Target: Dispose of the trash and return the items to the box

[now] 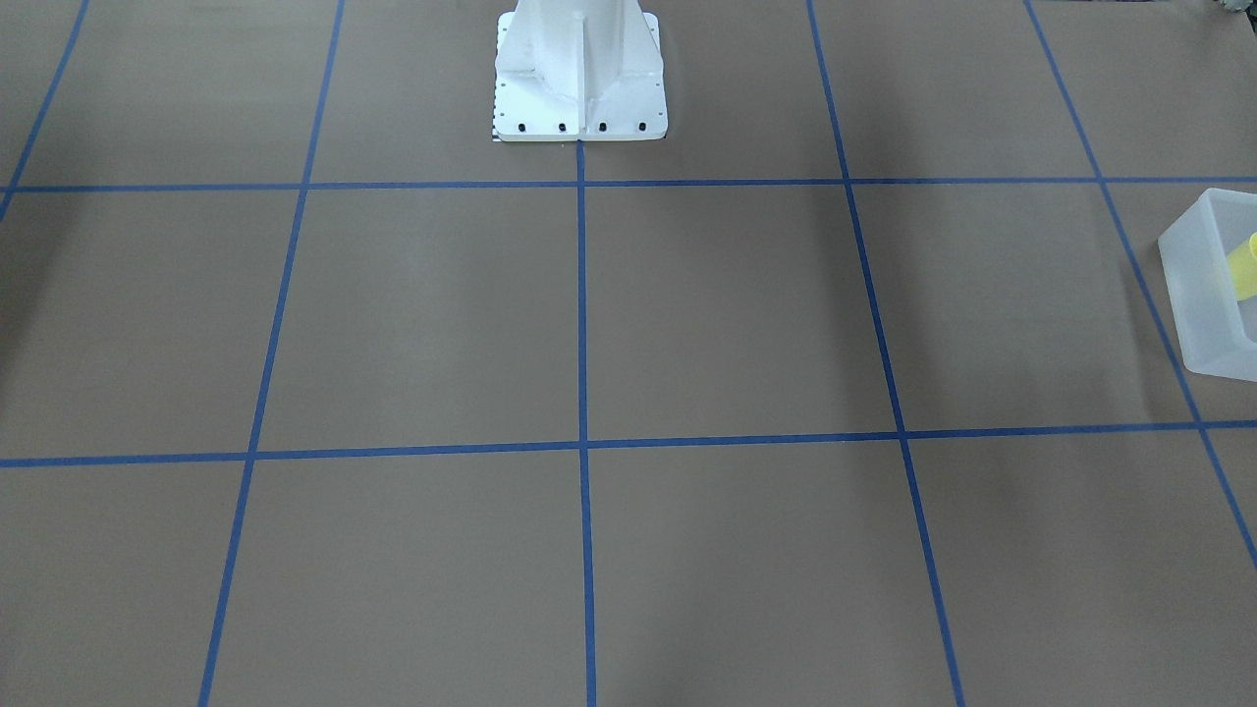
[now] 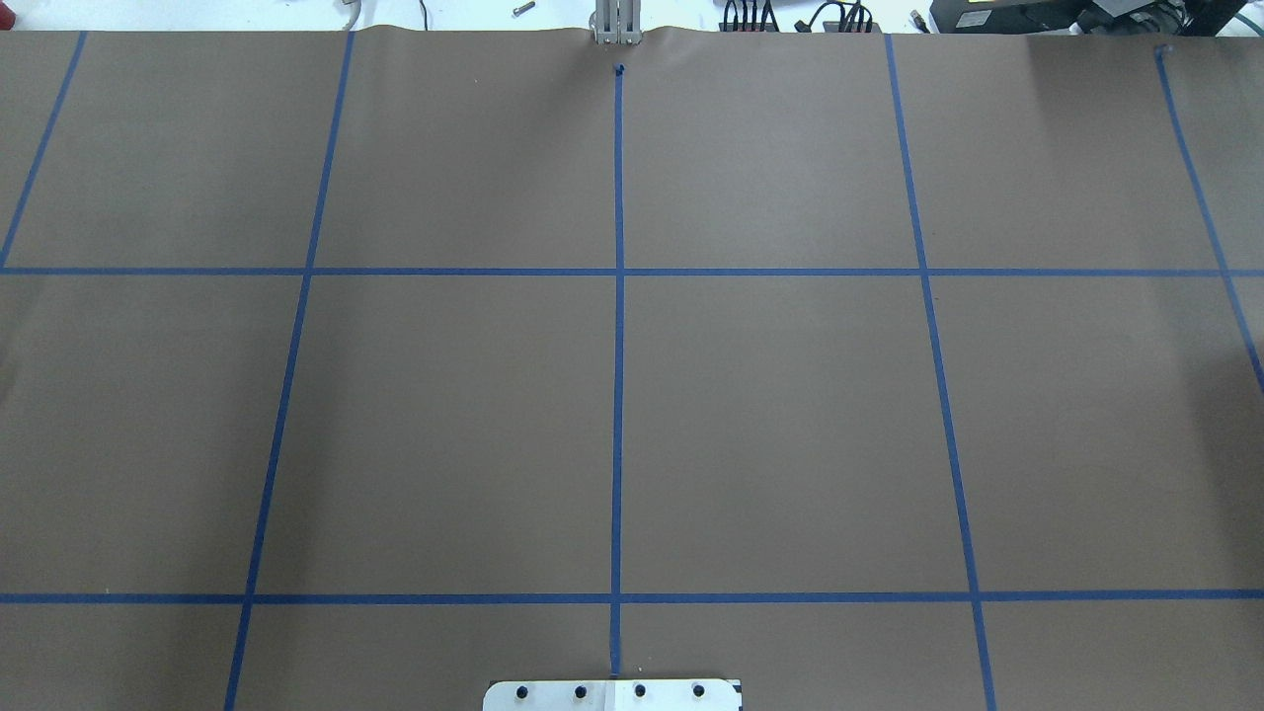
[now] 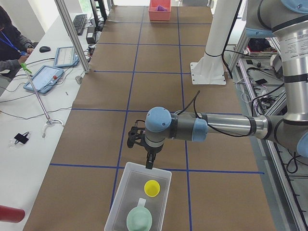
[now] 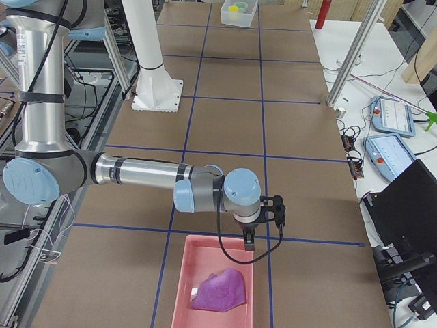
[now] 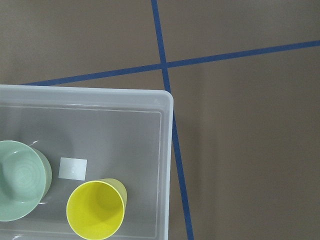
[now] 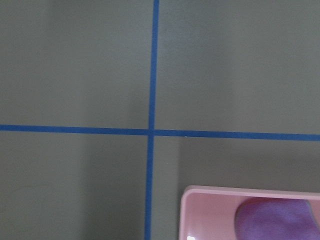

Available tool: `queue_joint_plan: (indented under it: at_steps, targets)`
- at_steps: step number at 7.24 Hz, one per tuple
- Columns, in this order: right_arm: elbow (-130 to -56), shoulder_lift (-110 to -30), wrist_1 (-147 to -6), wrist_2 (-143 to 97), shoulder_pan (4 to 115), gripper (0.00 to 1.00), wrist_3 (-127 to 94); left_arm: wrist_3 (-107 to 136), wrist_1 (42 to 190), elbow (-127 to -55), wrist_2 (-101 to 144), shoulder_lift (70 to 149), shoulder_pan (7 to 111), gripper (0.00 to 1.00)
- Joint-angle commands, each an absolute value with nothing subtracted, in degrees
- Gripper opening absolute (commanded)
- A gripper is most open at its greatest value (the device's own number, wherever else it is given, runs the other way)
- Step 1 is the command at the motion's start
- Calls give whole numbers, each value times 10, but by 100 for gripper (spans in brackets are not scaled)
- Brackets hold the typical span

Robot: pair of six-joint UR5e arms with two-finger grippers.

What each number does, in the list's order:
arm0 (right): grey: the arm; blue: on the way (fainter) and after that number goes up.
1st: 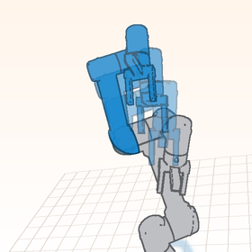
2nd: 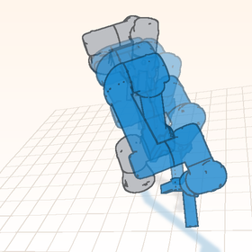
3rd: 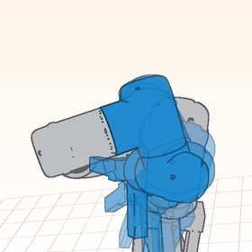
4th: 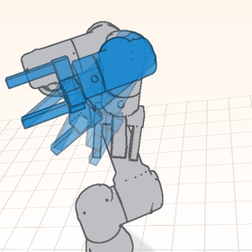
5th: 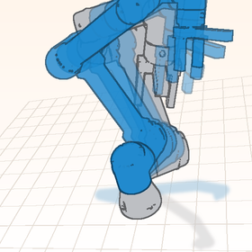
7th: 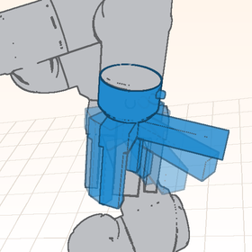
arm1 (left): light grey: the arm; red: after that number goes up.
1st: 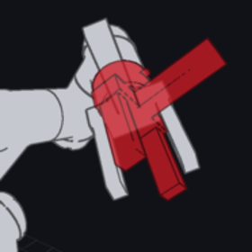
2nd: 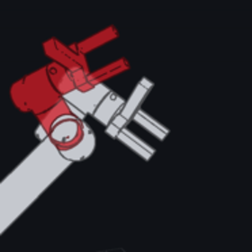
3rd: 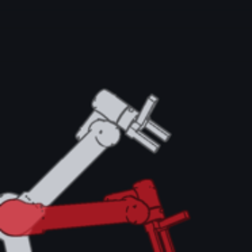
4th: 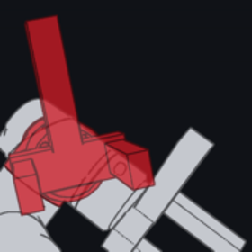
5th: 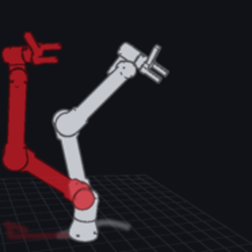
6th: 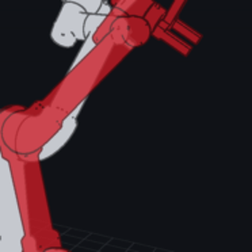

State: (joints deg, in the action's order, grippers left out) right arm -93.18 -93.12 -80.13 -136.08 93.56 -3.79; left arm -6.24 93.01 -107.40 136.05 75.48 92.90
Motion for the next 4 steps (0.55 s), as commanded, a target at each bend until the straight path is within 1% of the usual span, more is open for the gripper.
queue_joint_plan:
  at_steps: [1,2,3,4]
  targets:
    - [-985,-966,-802,-1340,879,100,-96,-62,930,-1074,1361,747,929,98]
    - [-1014,-985,-830,-1313,848,100,-90,-62,930,-1074,1361,747,929,98]
    - [-1052,-995,-891,-1309,846,100,-64,-62,930,-1073,1361,747,929,98]
    - [-1068,-1017,-900,-1278,853,100,19,-62,930,-1074,1361,747,929,98]
